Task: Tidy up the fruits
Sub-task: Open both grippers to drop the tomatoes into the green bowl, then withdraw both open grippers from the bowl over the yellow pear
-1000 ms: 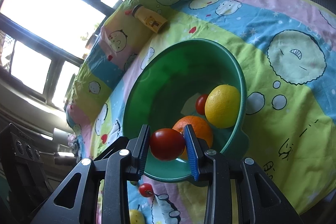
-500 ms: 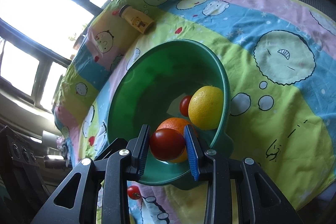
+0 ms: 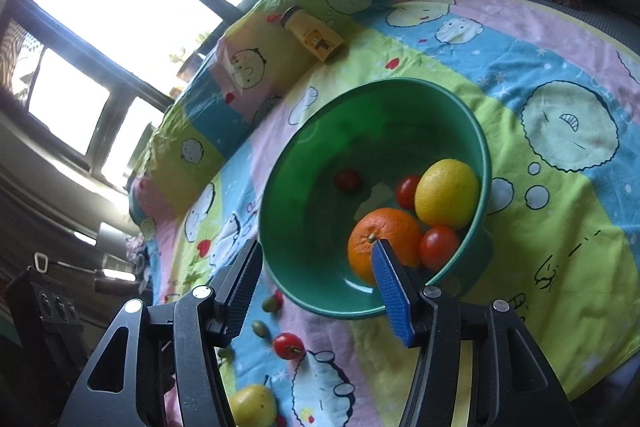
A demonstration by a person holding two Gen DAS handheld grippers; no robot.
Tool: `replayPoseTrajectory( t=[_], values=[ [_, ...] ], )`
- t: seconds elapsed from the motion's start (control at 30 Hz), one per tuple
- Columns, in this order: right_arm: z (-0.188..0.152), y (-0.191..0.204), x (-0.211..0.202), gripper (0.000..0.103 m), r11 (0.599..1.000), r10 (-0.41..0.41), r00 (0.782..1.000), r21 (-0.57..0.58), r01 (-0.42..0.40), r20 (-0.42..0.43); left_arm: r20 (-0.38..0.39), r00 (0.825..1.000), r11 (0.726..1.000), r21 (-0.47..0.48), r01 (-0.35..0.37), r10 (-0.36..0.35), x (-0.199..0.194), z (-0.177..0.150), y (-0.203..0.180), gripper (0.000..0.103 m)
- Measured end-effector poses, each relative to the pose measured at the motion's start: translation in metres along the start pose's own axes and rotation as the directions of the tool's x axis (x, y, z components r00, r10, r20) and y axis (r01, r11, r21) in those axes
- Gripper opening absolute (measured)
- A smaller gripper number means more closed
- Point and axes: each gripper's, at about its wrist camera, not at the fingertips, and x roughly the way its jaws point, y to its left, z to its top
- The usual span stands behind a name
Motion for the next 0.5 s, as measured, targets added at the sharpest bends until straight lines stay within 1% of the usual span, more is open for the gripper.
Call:
replayPoseTrajectory(
  t=[0.1, 0.17, 0.27, 0.33, 0.37, 0.4, 0.47, 0.5],
  values=[
    [-0.010, 0.015, 0.005, 0.058, 0.999, 0.024, 1.000, -0.033, -0.025, -0.011, -0.025, 1.000, 0.999, -0.052, -0.010, 0.009, -0.003, -0.011, 0.028, 0.076],
    [-0.018, 0.024, 0.010, 0.058, 0.998, 0.014, 1.000, -0.060, -0.015, -0.023, -0.050, 0.999, 0.997, -0.075, 0.005, -0.009, -0.002, -0.019, 0.044, 0.076],
    [-0.030, 0.035, 0.019, 0.058, 0.995, -0.011, 0.999, -0.100, 0.007, -0.034, -0.051, 0.998, 0.989, -0.144, 0.030, -0.038, 0.001, -0.030, 0.069, 0.078],
    [-0.038, 0.040, 0.027, 0.058, 0.994, -0.006, 0.998, -0.111, 0.000, -0.057, -0.068, 0.998, 0.980, -0.198, 0.005, -0.018, 0.005, -0.036, 0.081, 0.078],
    [-0.041, 0.042, 0.031, 0.058, 0.993, 0.002, 0.997, -0.113, -0.010, -0.072, -0.083, 0.997, 0.979, -0.205, -0.013, -0.004, 0.007, -0.038, 0.084, 0.078],
    [-0.044, 0.044, 0.035, 0.058, 0.993, 0.003, 0.996, -0.118, -0.014, -0.092, -0.084, 0.996, 0.978, -0.209, -0.010, -0.008, 0.009, -0.039, 0.087, 0.078],
    [-0.049, 0.051, 0.044, 0.058, 0.989, -0.018, 0.991, -0.145, -0.001, -0.131, -0.094, 0.995, 0.975, -0.220, 0.018, -0.040, 0.014, -0.039, 0.092, 0.078],
    [-0.051, 0.054, 0.047, 0.058, 0.987, -0.028, 0.990, -0.161, 0.005, -0.137, -0.103, 0.992, 0.972, -0.233, 0.042, -0.068, 0.016, -0.039, 0.094, 0.077]
  ],
)
